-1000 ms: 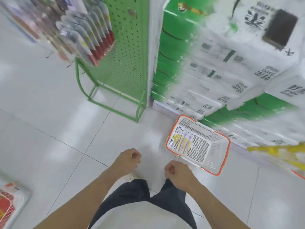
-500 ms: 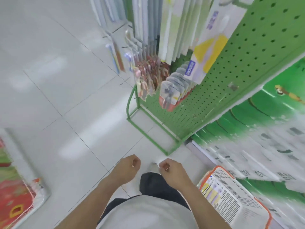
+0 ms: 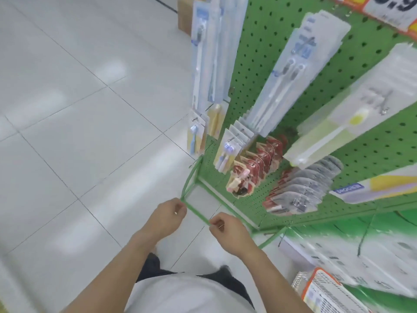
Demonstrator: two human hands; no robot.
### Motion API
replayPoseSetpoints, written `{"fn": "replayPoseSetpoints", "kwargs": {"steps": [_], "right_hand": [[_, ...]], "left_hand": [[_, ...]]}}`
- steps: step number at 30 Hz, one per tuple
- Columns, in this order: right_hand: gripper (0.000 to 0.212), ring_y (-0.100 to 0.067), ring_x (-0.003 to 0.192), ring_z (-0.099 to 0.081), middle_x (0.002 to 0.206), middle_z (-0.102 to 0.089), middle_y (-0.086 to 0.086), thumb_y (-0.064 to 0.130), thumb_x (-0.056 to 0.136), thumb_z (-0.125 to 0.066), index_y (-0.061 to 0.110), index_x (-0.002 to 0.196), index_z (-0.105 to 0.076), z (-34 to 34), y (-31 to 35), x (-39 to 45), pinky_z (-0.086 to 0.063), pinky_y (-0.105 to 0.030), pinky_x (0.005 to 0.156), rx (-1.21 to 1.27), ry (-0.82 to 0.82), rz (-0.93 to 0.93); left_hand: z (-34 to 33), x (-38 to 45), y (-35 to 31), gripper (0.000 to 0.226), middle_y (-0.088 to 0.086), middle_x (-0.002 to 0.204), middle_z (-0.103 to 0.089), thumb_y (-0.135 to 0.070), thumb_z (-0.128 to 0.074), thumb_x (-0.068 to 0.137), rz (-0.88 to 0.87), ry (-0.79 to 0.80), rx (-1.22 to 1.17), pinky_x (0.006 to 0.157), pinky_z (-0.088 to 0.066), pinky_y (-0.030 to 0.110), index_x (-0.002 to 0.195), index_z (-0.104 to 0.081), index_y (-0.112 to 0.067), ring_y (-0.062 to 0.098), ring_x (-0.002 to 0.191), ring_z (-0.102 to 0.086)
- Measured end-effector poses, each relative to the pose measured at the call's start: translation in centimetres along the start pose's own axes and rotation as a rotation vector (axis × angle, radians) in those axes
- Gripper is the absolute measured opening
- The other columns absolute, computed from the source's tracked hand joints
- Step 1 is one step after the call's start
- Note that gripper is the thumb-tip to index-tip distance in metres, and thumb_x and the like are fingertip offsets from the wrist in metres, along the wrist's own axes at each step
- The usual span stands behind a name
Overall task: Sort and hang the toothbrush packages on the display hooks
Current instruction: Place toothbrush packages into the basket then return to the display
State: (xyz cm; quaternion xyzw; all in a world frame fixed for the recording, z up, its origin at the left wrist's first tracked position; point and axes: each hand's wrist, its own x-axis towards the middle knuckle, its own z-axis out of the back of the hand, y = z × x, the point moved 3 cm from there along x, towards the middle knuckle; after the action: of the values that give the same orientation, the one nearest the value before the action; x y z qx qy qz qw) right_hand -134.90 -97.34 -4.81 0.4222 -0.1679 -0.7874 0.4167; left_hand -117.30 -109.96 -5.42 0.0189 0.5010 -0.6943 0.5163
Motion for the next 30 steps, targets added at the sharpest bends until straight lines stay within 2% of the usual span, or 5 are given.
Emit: {"fn": "replayPoseSetpoints", "kwargs": {"steps": [10,15,19,24,30], "right_hand": [[0.028,-0.008,0.094,-0.062,0.104,-0.065,0.007,0.020,0.095,-0.061,0.019,0.124,-0.061,-1.4,10.8,5.1,-0.050,-0.021,0.084,0.235,-0.387,-0.074],[0.027,-0.007,0.090,-0.062,0.101,-0.063,0.012,0.017,0.095,-0.060,0.018,0.121,-0.061,-0.2,13.5,8.0,-0.055,-0.037,0.086,0.360,-0.550,-0.036],[0.026,-0.004,0.086,-0.062,0.109,-0.060,0.012,0.019,0.098,-0.058,0.020,0.124,-0.057,1.4,15.3,9.5,-0.056,-0.032,0.077,0.456,-0.771,0.005],[0.037,-0.006,0.076,-0.058,0.117,-0.047,0.007,0.017,0.098,-0.058,0.022,0.133,-0.049,3.6,16.6,11.8,-0.046,-0.020,0.067,0.406,-0.930,0.022],[0.047,-0.008,0.072,-0.058,0.116,-0.049,0.009,0.028,0.101,-0.058,0.024,0.145,-0.043,4.8,17.8,13.5,-0.042,-0.017,0.070,0.325,-0.914,-0.004]], "left_hand": [[12.5,7.9,-3.4,0.012,-0.009,0.105,-0.069,-0.026,-0.054,0.099,-0.170,0.011,-0.009,0.065,-0.045,0.023,0.103,-0.066,-0.025,0.014,0.096,-0.066],[14.7,11.1,-7.9,0.032,-0.013,0.128,-0.058,-0.018,-0.055,0.100,-0.301,-0.105,-0.209,0.088,-0.048,0.027,0.132,-0.056,-0.023,0.009,0.110,-0.059],[15.0,12.9,-10.8,0.038,-0.019,0.135,-0.056,-0.016,-0.054,0.102,-0.453,-0.043,-0.233,0.098,-0.044,0.021,0.139,-0.052,-0.026,-0.003,0.121,-0.053],[16.8,15.8,-12.9,0.037,-0.024,0.120,-0.060,-0.003,-0.048,0.099,-0.477,-0.071,-0.212,0.078,-0.041,0.000,0.122,-0.058,-0.030,-0.012,0.111,-0.054],[18.1,20.0,-14.8,0.028,-0.014,0.114,-0.068,-0.006,-0.050,0.098,-0.523,0.014,-0.203,0.086,-0.050,0.015,0.112,-0.065,-0.025,-0.008,0.103,-0.061]]}}
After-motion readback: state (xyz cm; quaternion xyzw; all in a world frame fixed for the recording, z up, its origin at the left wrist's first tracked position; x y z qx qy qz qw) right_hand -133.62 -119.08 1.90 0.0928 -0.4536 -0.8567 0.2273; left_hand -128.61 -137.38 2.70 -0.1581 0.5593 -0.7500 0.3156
